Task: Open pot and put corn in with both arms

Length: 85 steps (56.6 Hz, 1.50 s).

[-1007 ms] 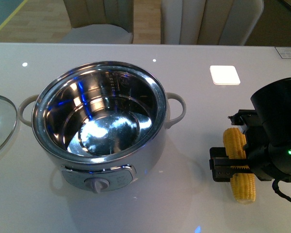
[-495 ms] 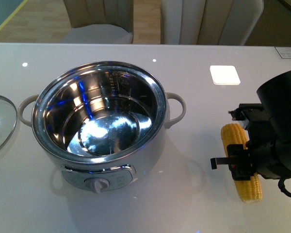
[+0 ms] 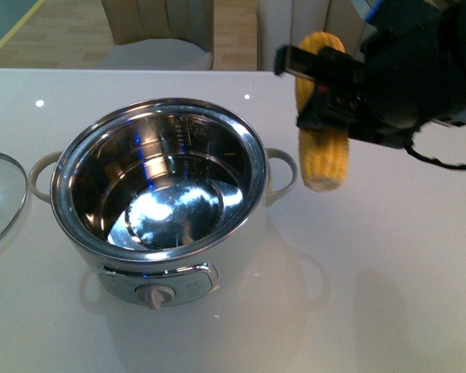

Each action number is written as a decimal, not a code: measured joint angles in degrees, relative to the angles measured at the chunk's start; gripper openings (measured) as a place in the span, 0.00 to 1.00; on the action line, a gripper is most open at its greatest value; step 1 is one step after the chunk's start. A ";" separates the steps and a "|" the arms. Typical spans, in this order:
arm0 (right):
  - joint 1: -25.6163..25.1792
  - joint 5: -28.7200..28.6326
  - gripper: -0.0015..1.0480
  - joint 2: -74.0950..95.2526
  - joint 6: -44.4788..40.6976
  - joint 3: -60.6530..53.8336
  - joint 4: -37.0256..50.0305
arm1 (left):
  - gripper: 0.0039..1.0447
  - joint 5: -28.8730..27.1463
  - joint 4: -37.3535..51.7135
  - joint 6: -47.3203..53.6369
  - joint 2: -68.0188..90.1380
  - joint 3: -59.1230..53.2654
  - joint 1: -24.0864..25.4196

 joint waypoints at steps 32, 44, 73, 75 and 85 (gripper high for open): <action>8.96 -2.67 0.20 15.67 10.78 22.69 -6.97 | 0.93 0.00 0.00 0.02 0.00 0.00 0.00; 11.28 -2.64 0.19 19.28 11.72 26.51 -8.66 | 0.93 0.00 0.00 0.02 0.00 0.00 0.00; 14.71 -2.89 0.32 24.41 12.41 29.33 -11.47 | 0.93 0.00 0.00 0.02 0.00 0.00 0.00; 14.82 -3.02 0.39 24.46 12.44 29.33 -11.47 | 0.93 0.00 0.00 0.02 0.00 0.00 0.00; 14.56 -3.43 0.66 23.96 13.38 28.55 -10.47 | 0.93 0.00 0.00 0.02 0.00 0.00 0.00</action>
